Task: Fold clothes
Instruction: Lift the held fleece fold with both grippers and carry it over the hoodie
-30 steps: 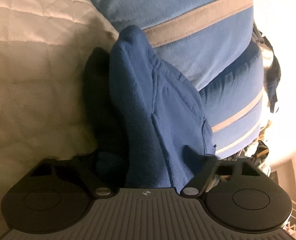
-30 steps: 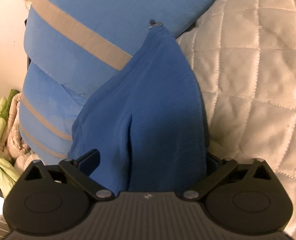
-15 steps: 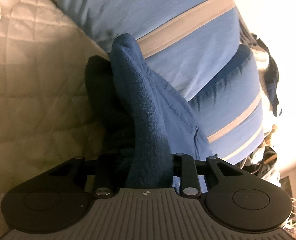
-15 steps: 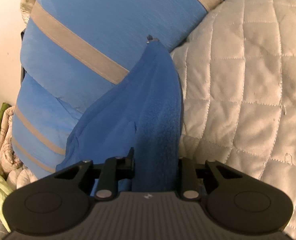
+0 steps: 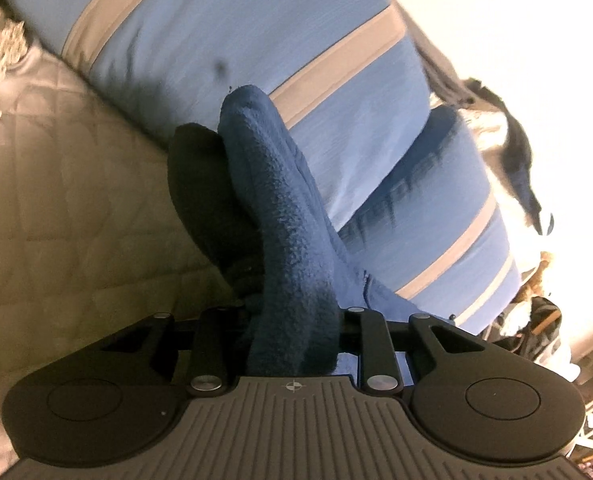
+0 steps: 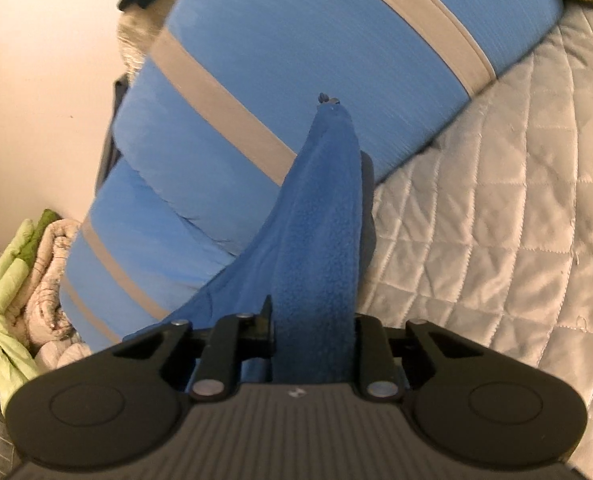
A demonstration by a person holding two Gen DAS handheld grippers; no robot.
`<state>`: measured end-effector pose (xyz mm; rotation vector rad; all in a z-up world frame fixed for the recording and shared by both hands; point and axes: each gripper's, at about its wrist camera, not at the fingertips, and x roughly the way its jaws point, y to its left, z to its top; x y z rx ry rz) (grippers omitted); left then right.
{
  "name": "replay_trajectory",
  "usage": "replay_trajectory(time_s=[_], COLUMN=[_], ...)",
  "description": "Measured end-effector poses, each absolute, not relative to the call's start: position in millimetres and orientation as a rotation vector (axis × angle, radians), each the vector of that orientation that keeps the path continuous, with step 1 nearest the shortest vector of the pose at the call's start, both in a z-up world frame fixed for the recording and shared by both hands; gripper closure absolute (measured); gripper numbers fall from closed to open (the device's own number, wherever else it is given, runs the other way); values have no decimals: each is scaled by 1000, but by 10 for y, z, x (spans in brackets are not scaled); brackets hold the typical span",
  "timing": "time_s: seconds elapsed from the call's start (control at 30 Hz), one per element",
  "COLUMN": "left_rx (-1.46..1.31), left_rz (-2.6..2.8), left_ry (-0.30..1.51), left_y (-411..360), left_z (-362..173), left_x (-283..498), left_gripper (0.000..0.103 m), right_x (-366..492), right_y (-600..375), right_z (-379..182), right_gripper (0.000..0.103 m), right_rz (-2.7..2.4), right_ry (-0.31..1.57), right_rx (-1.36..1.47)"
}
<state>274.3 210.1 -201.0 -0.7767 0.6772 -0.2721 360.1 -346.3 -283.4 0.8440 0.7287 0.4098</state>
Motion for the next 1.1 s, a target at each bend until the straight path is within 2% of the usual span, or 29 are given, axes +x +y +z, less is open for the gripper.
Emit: replay_trajectory(time_s=[0.6, 1.1], left_rx=[-765, -749], left_rz=[-312, -269], left_ry=[499, 486], left_y=[2070, 2052], left_z=[-1295, -1212], left_x=[2301, 2190], left_gripper=[77, 77], right_x=[3193, 3037], right_y=[-3528, -3457], right_z=[-2017, -1900], right_gripper=[83, 83], right_rz=[473, 476], right_ry=[524, 511], right_rx=[846, 811])
